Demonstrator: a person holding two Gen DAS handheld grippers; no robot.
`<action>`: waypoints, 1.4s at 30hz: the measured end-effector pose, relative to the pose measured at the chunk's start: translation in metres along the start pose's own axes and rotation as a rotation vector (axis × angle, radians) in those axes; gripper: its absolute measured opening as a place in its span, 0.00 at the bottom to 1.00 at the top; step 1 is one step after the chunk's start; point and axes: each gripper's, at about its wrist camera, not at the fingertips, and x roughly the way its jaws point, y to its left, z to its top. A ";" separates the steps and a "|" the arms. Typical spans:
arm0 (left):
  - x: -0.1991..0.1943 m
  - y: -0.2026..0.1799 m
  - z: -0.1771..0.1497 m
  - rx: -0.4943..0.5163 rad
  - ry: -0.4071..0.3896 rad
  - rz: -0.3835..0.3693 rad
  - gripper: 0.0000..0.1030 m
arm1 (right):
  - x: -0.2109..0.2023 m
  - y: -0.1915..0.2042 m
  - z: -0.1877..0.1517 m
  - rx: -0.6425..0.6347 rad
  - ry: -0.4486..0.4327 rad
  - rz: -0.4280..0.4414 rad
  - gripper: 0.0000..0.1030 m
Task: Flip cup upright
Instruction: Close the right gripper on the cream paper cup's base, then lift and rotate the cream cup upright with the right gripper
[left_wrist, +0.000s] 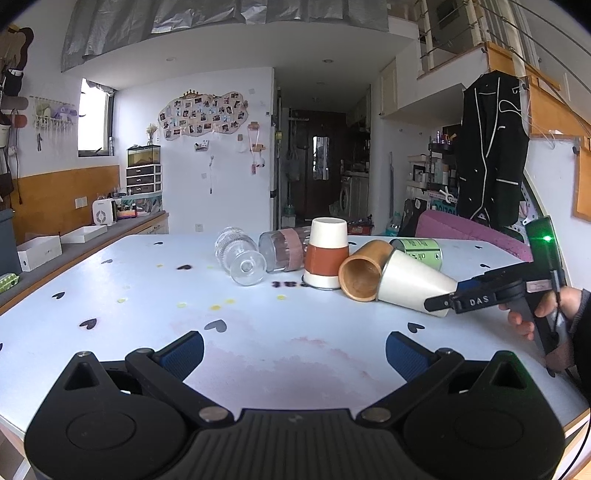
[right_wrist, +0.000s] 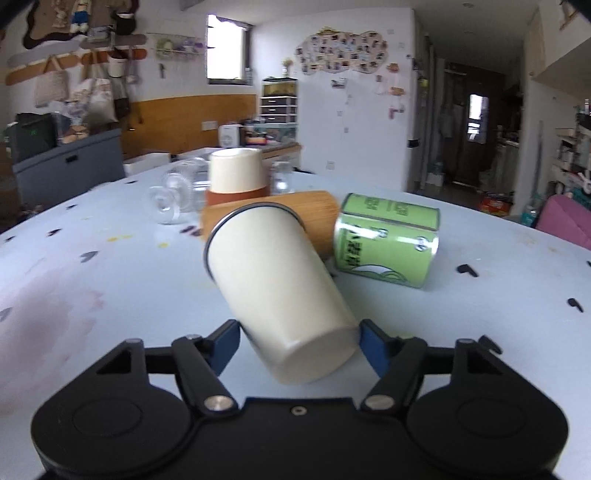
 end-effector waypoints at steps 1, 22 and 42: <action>0.000 0.000 0.000 0.001 0.000 -0.001 1.00 | -0.002 0.002 0.001 -0.009 0.003 0.016 0.65; 0.007 -0.010 -0.002 0.010 0.015 -0.080 1.00 | -0.037 0.066 -0.018 -0.063 0.053 0.032 0.60; 0.024 -0.070 -0.008 0.081 0.059 -0.314 1.00 | -0.170 0.046 -0.107 0.165 0.011 -0.293 0.60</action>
